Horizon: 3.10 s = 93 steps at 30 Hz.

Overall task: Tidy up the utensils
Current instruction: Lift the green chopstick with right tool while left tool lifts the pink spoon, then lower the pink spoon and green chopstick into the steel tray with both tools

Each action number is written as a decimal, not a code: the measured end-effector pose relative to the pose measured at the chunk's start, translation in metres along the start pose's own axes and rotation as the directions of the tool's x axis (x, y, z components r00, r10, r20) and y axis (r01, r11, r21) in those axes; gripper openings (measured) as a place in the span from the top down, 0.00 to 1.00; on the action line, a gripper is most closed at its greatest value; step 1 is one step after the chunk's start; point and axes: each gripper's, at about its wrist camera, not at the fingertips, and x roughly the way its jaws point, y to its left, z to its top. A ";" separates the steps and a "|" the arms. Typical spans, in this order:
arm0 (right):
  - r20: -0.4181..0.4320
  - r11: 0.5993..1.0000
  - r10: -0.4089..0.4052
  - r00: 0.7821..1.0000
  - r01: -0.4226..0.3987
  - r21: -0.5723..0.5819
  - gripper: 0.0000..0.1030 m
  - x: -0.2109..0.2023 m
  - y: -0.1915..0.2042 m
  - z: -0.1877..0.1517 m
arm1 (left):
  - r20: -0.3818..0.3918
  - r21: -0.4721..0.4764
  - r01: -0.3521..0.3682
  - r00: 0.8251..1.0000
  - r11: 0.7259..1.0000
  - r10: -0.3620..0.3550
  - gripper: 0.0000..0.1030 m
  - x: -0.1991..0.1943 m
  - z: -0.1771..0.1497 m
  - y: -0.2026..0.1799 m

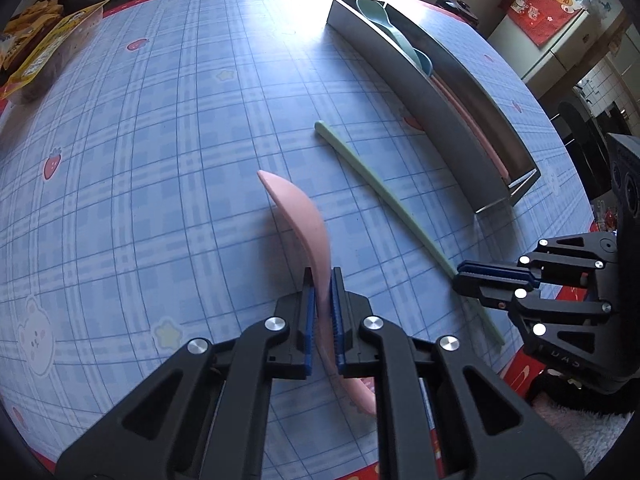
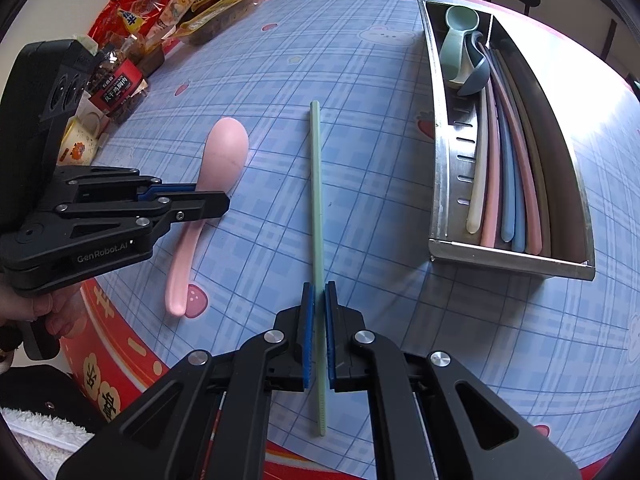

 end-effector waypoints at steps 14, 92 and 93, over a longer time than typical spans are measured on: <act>-0.004 1.000 -0.011 1.000 0.011 -0.014 0.95 0.001 0.002 0.003 | 0.017 -0.033 0.037 0.999 0.999 -0.037 0.87 -0.005 -0.011 0.011; 0.476 0.975 -0.206 0.855 0.136 0.177 0.95 -0.136 -0.081 0.073 | 0.019 0.072 0.218 0.975 0.973 -0.220 0.89 -0.046 0.158 -0.048; 0.475 0.974 -0.207 0.855 0.137 0.177 0.95 -0.134 -0.083 0.075 | 0.004 0.069 0.226 0.974 0.972 -0.226 0.89 -0.040 0.166 -0.050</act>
